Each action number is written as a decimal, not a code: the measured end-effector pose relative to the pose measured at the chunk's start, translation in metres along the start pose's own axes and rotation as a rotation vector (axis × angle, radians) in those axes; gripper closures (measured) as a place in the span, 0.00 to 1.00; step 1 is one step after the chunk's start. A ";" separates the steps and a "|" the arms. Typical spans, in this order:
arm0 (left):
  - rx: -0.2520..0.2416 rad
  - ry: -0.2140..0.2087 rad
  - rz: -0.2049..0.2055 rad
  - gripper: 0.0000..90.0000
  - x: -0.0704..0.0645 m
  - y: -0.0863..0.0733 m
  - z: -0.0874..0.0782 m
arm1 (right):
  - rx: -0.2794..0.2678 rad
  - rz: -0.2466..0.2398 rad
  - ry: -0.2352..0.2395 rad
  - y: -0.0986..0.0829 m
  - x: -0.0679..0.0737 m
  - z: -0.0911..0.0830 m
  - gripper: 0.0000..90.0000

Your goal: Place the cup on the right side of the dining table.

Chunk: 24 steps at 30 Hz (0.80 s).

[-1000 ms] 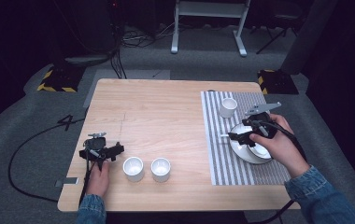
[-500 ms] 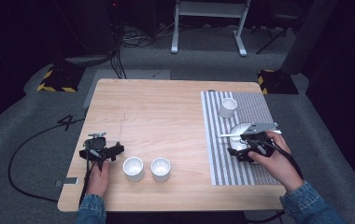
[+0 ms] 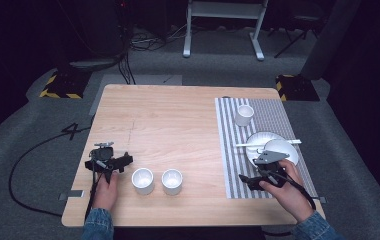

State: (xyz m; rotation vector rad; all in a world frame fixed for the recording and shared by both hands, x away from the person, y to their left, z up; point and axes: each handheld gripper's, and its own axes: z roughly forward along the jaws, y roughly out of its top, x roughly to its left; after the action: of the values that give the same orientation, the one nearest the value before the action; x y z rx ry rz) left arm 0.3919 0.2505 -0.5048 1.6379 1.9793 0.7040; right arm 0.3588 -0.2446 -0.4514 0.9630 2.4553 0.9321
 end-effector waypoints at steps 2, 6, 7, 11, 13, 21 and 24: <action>0.000 0.000 0.000 0.00 0.000 0.000 0.000 | -0.005 0.005 -0.002 -0.002 0.001 0.002 0.22; 0.000 0.000 0.000 0.00 0.000 0.000 0.000 | -0.007 0.028 -0.005 -0.012 0.003 0.012 0.22; 0.000 0.000 0.000 0.00 0.000 0.000 0.000 | -0.005 0.031 -0.004 -0.014 0.004 0.013 0.22; 0.000 0.000 0.000 0.00 0.000 0.000 0.000 | -0.002 0.005 -0.030 -0.021 0.010 0.020 0.22; 0.000 0.000 0.000 0.00 0.000 0.000 0.000 | -0.003 -0.008 -0.040 -0.024 0.014 0.022 0.22; 0.000 0.000 0.000 0.00 0.000 0.000 0.000 | -0.023 0.009 -0.017 -0.032 0.023 0.029 0.21; 0.000 0.000 0.000 0.00 0.000 0.000 0.000 | -0.034 0.025 -0.018 -0.035 0.023 0.029 0.20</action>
State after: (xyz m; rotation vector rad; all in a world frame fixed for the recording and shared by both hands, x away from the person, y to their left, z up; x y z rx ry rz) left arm 0.3919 0.2505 -0.5048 1.6380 1.9793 0.7038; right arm 0.3412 -0.2350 -0.4979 0.9880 2.4093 0.9661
